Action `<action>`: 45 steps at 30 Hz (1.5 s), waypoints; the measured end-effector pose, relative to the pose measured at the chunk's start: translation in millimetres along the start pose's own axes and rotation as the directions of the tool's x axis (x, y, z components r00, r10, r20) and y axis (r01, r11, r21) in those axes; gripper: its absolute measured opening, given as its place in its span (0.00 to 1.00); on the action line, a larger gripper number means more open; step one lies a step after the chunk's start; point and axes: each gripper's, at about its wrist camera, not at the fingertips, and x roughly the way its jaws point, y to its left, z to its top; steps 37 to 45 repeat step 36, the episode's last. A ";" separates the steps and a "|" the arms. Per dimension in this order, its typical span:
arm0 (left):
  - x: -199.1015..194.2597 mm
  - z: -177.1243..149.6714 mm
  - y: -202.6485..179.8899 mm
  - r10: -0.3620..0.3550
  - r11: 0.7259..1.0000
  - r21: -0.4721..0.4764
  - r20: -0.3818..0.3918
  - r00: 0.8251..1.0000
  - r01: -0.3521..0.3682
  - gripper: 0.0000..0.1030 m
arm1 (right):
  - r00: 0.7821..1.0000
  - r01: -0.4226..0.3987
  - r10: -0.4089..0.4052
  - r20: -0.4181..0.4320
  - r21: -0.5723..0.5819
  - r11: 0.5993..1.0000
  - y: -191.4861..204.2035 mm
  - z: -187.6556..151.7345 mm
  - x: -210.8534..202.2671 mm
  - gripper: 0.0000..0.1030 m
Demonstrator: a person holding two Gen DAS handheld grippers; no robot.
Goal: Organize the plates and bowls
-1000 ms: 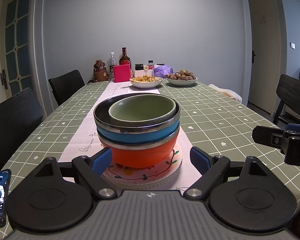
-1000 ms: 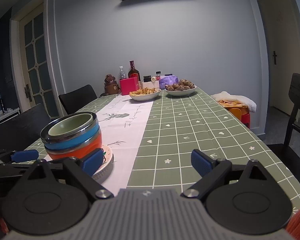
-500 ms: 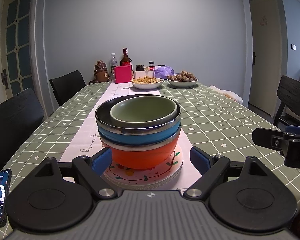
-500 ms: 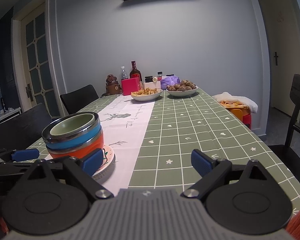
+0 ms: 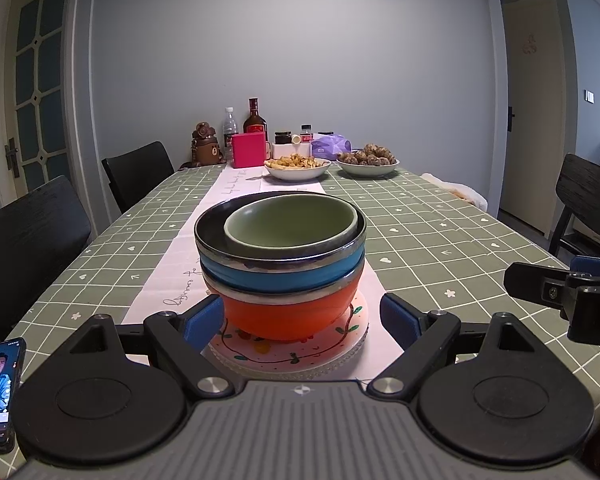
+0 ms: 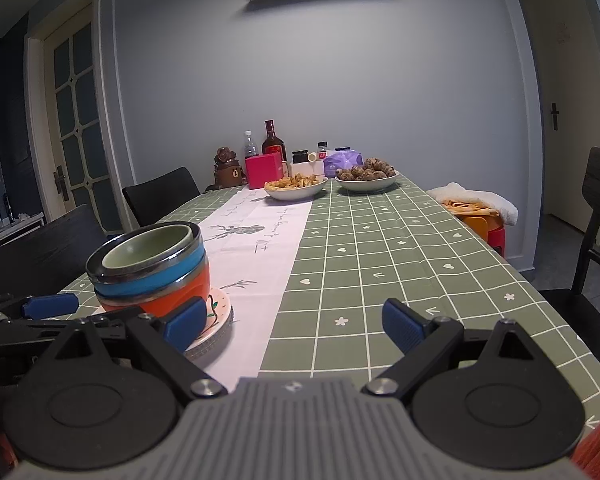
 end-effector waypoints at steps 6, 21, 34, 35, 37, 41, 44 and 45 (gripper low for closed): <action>-0.1 -0.1 0.0 0.000 1.000 -0.001 0.000 1.000 0.000 1.00 | 1.000 -0.001 0.001 -0.001 0.001 1.000 -0.1 0.0 0.5 0.90; -2.5 -0.2 1.1 0.009 1.000 0.001 0.007 1.000 -0.009 1.00 | 1.000 -0.001 0.001 -0.002 0.002 1.000 -0.2 0.2 0.2 0.90; -3.5 0.4 1.9 0.016 1.000 0.000 0.011 1.000 -0.016 1.00 | 1.000 -0.005 0.005 -0.005 0.003 1.000 1.9 -1.5 1.4 0.90; -3.4 0.7 2.4 0.016 1.000 -0.001 0.011 1.000 -0.016 1.00 | 1.000 -0.005 0.005 -0.005 0.003 1.000 1.8 -1.6 1.5 0.90; -3.4 0.8 2.4 0.015 1.000 -0.003 0.011 1.000 -0.015 1.00 | 1.000 -0.006 0.006 -0.007 0.003 1.000 1.9 -1.8 1.9 0.90; -3.4 0.8 2.4 0.015 1.000 -0.003 0.011 1.000 -0.015 1.00 | 1.000 -0.006 0.006 -0.007 0.003 1.000 1.9 -1.8 1.9 0.90; -3.4 0.8 2.4 0.015 1.000 -0.003 0.011 1.000 -0.015 1.00 | 1.000 -0.006 0.006 -0.007 0.003 1.000 1.9 -1.8 1.9 0.90; -3.4 0.8 2.4 0.015 1.000 -0.003 0.011 1.000 -0.015 1.00 | 1.000 -0.006 0.006 -0.007 0.003 1.000 1.9 -1.8 1.9 0.90</action>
